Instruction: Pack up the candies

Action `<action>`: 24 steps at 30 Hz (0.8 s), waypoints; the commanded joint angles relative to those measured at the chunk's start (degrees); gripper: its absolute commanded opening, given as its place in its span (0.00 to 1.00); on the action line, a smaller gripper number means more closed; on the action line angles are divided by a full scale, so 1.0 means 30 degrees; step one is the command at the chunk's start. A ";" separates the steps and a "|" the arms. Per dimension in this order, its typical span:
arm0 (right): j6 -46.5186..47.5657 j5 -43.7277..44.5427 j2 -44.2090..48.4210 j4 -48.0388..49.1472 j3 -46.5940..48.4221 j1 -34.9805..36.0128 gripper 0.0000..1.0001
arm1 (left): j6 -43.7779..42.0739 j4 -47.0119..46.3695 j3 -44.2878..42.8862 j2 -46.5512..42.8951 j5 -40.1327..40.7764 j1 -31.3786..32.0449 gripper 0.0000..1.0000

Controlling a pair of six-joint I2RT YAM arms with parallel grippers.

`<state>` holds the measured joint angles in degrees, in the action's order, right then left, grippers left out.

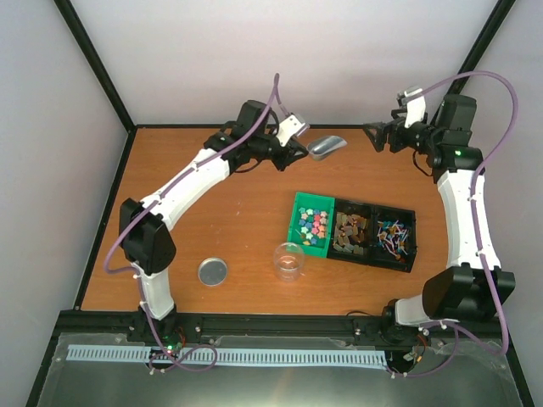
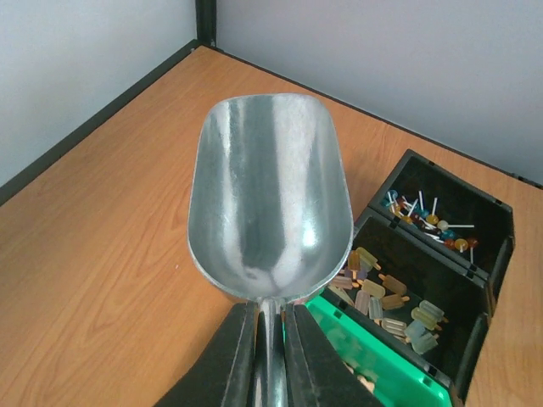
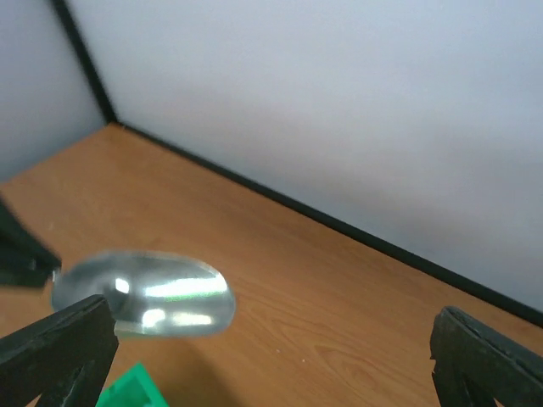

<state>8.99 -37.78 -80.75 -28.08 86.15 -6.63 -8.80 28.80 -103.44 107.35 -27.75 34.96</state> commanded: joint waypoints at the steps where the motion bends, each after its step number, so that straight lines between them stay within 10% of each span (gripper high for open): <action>1: 0.7441 -0.2762 -0.0763 -0.4326 0.1195 0.0060 1.00 | 0.1061 0.1123 -0.0197 -0.1484 -0.1077 -0.0969 0.01; 9: 1.7581 -0.0952 -0.1588 -1.1646 0.1715 0.0446 1.00 | 0.0763 0.0996 0.2175 -0.3239 -0.0382 -0.1796 0.01; 24: 1.8707 0.2613 -0.8524 -1.5740 0.4250 0.1544 0.90 | -0.0994 0.2589 0.3854 -0.4859 0.0195 -0.1897 0.01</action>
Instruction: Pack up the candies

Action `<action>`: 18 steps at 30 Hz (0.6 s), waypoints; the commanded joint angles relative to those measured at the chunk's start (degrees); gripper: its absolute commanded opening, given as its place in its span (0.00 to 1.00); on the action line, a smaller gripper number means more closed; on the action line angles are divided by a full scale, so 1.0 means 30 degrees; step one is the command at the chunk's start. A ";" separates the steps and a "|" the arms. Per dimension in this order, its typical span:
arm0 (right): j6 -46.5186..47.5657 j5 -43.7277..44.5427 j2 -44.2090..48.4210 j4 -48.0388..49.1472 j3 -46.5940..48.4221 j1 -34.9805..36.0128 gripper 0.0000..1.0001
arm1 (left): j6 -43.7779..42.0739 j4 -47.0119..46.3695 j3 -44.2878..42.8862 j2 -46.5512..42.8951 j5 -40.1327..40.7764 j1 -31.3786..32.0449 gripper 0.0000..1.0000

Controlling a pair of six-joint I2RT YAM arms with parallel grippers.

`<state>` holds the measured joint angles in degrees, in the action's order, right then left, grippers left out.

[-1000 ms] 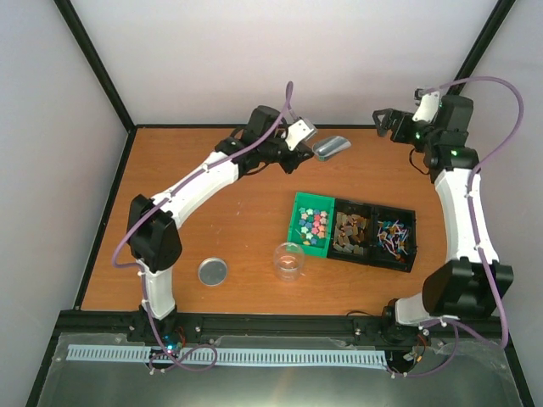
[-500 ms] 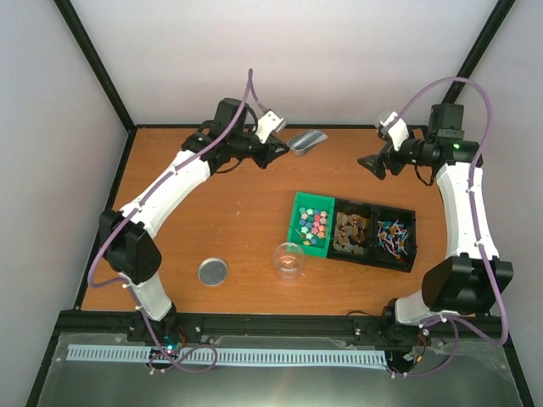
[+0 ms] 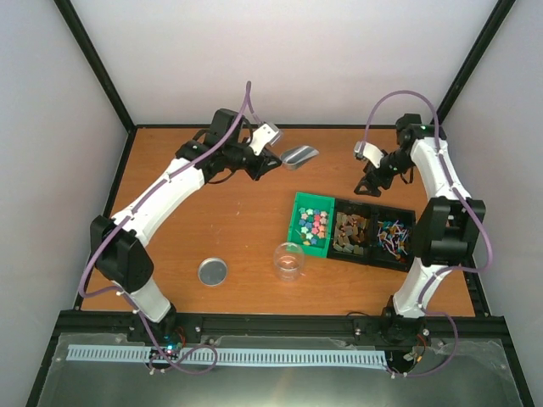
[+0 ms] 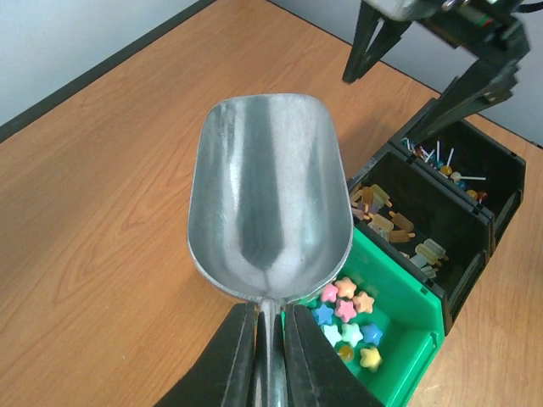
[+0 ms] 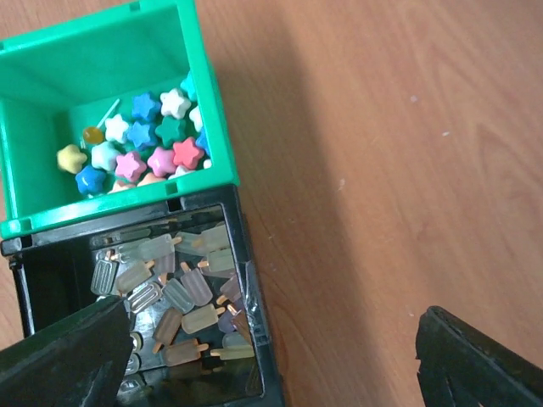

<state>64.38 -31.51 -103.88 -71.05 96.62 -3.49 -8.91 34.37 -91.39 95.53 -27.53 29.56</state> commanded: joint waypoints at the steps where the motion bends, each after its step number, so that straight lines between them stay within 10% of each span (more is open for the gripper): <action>1: 0.0274 0.0726 -0.1050 -0.1432 0.0684 0.0705 0.90 | -0.1173 0.0969 -0.0203 -0.0950 0.0145 -0.0113 0.01; 18: -0.0761 0.4188 -0.2429 0.2362 -0.3025 0.2727 0.72 | -0.3337 0.1908 0.0766 -0.1999 0.0859 -0.0105 0.01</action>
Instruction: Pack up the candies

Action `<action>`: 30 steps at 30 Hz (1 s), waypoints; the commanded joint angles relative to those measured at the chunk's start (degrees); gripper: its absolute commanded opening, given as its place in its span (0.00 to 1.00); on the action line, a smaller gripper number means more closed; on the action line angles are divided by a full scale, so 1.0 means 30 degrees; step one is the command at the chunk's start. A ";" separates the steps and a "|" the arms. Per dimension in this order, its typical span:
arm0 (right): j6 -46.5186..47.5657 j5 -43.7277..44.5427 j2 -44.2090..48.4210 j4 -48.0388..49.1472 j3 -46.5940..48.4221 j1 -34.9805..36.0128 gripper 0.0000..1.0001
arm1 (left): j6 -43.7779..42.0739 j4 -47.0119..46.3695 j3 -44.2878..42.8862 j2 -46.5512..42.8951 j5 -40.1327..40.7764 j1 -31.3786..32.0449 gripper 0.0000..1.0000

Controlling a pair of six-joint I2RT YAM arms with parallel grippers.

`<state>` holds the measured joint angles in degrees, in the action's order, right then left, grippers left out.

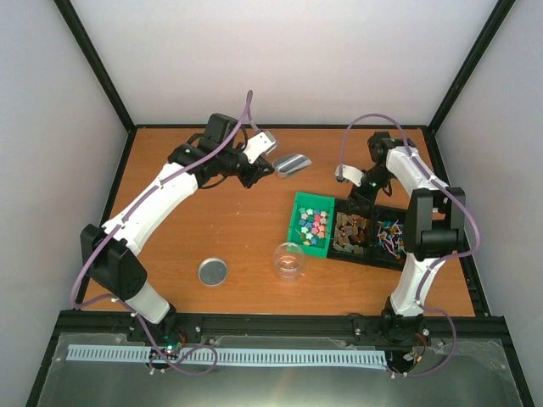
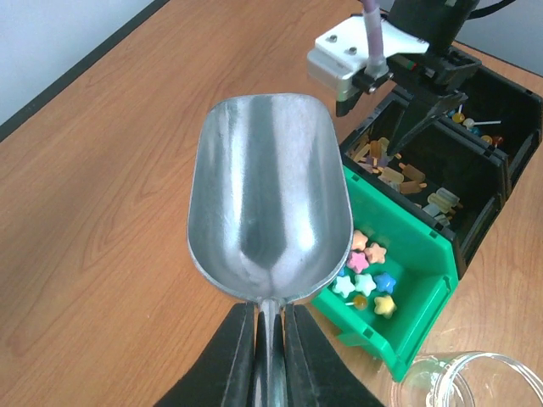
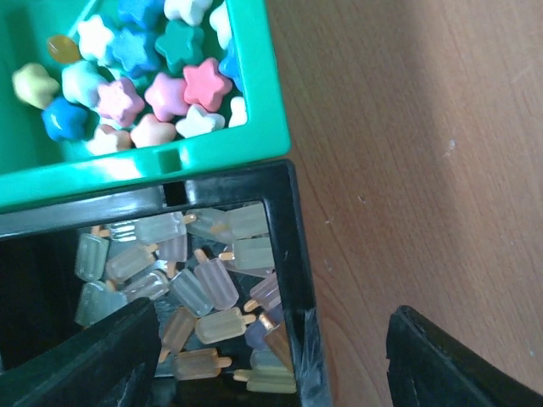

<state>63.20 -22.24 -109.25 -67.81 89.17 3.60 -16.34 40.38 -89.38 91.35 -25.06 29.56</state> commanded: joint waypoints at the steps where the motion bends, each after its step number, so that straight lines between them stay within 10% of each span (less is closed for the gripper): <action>1: -0.0728 0.1233 -0.0756 0.1562 -0.0584 0.0359 0.69 | -0.0901 -0.0085 0.0155 -0.0646 0.0051 -0.0099 0.01; 22: -1.0316 0.3062 -0.4533 0.4070 0.3756 0.0032 0.07 | -0.2558 0.1284 0.0202 -0.0409 0.1807 -0.0098 0.01; 30: -1.1484 0.1587 -0.3840 0.4859 0.2688 0.0091 0.04 | -0.5059 0.3799 -0.1625 0.0814 0.1384 -0.0098 0.01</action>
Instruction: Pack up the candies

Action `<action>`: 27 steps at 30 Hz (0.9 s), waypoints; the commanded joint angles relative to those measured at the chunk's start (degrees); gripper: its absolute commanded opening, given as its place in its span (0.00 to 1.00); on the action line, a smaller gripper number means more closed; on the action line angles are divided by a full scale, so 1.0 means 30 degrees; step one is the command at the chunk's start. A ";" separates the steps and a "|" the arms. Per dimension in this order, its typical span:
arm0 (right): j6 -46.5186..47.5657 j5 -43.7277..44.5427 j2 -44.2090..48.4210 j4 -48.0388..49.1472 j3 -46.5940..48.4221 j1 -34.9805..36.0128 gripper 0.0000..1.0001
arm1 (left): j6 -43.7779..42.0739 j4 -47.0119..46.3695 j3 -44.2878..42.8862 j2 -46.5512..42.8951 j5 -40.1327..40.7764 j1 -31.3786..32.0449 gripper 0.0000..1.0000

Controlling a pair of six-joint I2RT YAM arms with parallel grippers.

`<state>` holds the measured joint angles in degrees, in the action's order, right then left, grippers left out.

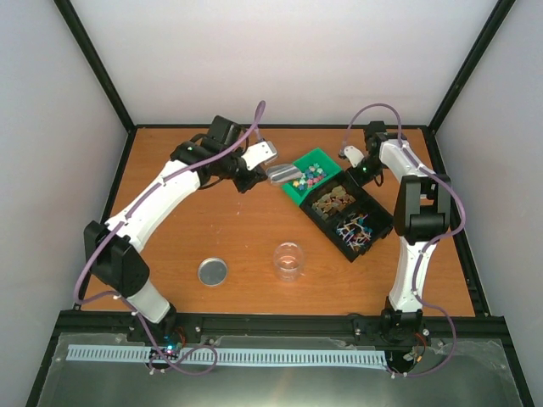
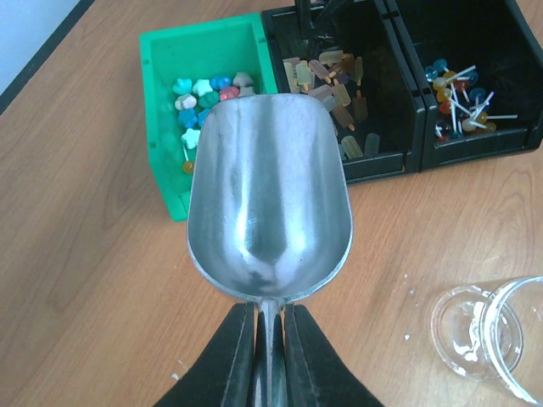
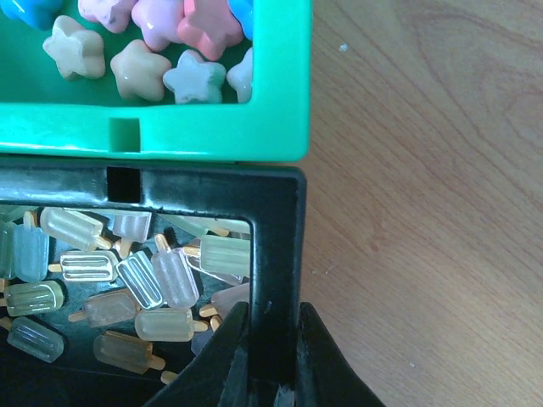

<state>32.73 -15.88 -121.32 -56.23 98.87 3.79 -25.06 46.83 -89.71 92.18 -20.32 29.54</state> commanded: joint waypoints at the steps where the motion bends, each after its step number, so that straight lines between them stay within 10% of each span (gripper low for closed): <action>1: -0.1487 -0.0511 0.0221 0.0968 -0.0616 0.0032 0.03 | -0.2577 0.2291 -0.1958 0.0775 -0.0244 -0.0091 0.01; 17: -0.6190 -0.1998 0.2429 0.2700 -0.4091 0.0583 0.03 | -0.5582 0.8693 -0.9588 0.5525 0.2206 0.2077 0.01; 22: -0.5982 -0.0710 0.2318 0.2538 -0.4329 0.0674 0.51 | -0.4716 0.7939 -0.9317 0.5364 0.2410 0.1948 0.01; 27: -0.6257 0.0685 0.2551 0.2904 -0.4392 0.1490 0.49 | -0.3662 0.6981 -0.8741 0.5052 0.2045 0.1546 0.01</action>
<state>15.27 -17.17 -114.67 -48.99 86.15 5.89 -39.13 70.28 -115.61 108.79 -13.78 35.05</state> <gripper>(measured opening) 0.524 0.110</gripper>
